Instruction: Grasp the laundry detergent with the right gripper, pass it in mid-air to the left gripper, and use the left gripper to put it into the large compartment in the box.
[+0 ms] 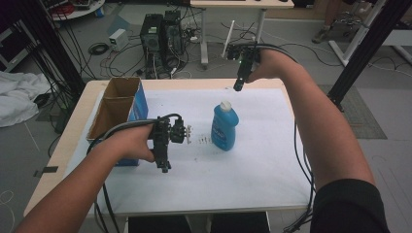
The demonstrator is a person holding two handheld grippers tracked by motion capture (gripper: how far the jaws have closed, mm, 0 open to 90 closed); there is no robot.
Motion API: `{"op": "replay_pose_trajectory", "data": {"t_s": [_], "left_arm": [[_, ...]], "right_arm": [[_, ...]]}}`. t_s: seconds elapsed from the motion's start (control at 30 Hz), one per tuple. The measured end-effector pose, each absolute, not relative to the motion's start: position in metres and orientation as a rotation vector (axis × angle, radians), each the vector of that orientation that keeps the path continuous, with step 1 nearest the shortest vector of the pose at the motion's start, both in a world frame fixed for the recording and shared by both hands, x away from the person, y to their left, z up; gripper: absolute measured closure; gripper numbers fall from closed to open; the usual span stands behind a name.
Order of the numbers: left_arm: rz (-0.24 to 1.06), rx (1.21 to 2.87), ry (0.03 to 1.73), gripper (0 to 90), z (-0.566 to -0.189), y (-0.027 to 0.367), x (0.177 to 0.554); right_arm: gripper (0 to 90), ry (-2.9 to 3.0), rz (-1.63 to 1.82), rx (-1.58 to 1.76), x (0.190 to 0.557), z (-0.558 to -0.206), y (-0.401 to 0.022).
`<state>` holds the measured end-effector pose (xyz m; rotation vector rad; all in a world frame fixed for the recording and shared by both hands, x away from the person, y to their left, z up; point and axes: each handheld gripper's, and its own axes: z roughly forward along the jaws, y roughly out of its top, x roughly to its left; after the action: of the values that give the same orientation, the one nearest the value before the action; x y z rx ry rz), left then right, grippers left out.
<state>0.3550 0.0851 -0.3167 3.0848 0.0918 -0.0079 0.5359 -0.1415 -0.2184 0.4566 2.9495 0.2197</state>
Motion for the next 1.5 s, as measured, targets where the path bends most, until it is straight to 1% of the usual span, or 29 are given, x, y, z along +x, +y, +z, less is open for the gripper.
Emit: {"op": "replay_pose_trajectory", "data": {"t_s": [0.27,0.67,0.87,1.0,1.1,1.23,1.33,1.37,1.43,1.47,1.5], "left_arm": [[-0.009,3.078,0.082,1.7,-0.318,0.084,0.356],[-0.003,3.068,0.075,1.7,-0.321,0.084,0.352],[-0.002,3.065,0.065,1.6,-0.32,0.085,0.351],[-0.003,3.062,0.059,1.7,-0.319,0.085,0.35],[0.005,3.05,0.05,1.7,-0.317,0.086,0.349],[0.006,3.05,0.04,1.7,-0.317,0.086,0.347],[0.007,3.051,0.031,1.6,-0.317,0.086,0.347],[0.013,3.045,0.033,1.7,-0.316,0.088,0.346],[0.018,3.043,0.031,1.7,-0.315,0.088,0.346],[0.017,3.041,0.029,1.7,-0.314,0.09,0.346],[0.017,3.041,0.029,1.7,-0.314,0.09,0.346]], "right_arm": [[12.3,2.932,0.27,0.506,0.536,-0.226,-0.152],[12.3,2.816,0.768,0.656,0.526,-0.23,-0.18],[12.3,2.769,0.867,0.717,0.516,-0.239,-0.197],[12.2,2.728,0.932,0.748,0.506,-0.249,-0.214],[12.2,2.676,1.066,0.81,0.492,-0.258,-0.236],[12.2,2.618,1.145,0.837,0.473,-0.272,-0.255],[12.2,2.596,1.169,0.839,0.461,-0.281,-0.262],[12.2,2.584,1.196,0.846,0.447,-0.292,-0.267],[12.2,2.582,1.211,0.843,0.44,-0.297,-0.268],[12.2,2.567,1.238,0.822,0.427,-0.308,-0.268],[12.2,2.567,1.238,0.822,0.427,-0.308,-0.268]]}}
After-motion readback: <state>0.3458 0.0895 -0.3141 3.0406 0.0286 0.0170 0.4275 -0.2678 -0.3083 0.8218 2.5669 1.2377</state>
